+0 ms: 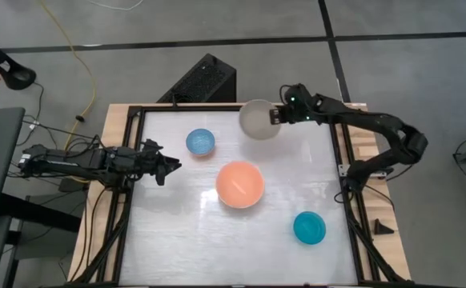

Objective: Nest bowls inside each other
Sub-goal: Stack the grey bowl on top of the light orange bowl

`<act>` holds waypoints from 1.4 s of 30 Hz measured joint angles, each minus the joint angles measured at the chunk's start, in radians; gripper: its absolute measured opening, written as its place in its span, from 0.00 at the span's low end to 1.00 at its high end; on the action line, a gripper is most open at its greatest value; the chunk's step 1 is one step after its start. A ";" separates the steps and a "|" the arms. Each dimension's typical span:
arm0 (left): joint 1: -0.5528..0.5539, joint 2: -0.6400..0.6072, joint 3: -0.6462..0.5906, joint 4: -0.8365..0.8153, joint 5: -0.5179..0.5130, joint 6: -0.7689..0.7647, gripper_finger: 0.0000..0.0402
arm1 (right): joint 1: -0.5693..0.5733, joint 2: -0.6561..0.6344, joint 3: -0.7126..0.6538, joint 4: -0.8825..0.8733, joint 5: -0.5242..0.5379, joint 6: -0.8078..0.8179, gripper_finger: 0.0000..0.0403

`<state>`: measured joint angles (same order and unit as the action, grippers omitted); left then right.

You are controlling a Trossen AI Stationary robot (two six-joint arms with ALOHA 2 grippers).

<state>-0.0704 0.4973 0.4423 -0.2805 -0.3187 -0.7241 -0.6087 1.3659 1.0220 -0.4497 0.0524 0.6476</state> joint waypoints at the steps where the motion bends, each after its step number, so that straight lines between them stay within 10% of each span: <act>1: 0.000 0.000 0.000 0.000 0.000 0.012 0.31 | 0.041 -0.002 0.036 -0.019 0.002 0.000 0.08; 16: 0.000 0.000 0.000 -0.054 0.001 0.113 0.31 | 0.705 0.043 0.147 -0.172 0.326 0.469 0.08; 30: 0.000 0.000 0.000 -0.052 0.066 0.111 0.31 | 0.757 0.198 0.148 -0.168 0.344 0.635 0.08; 42: 0.000 0.000 0.000 -0.052 0.082 0.072 0.31 | 0.737 0.204 0.149 -0.167 0.312 0.616 0.38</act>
<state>-0.0708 0.4976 0.4419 -0.3327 -0.2370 -0.6517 0.1280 1.5695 1.1706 -0.6170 0.3641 1.2633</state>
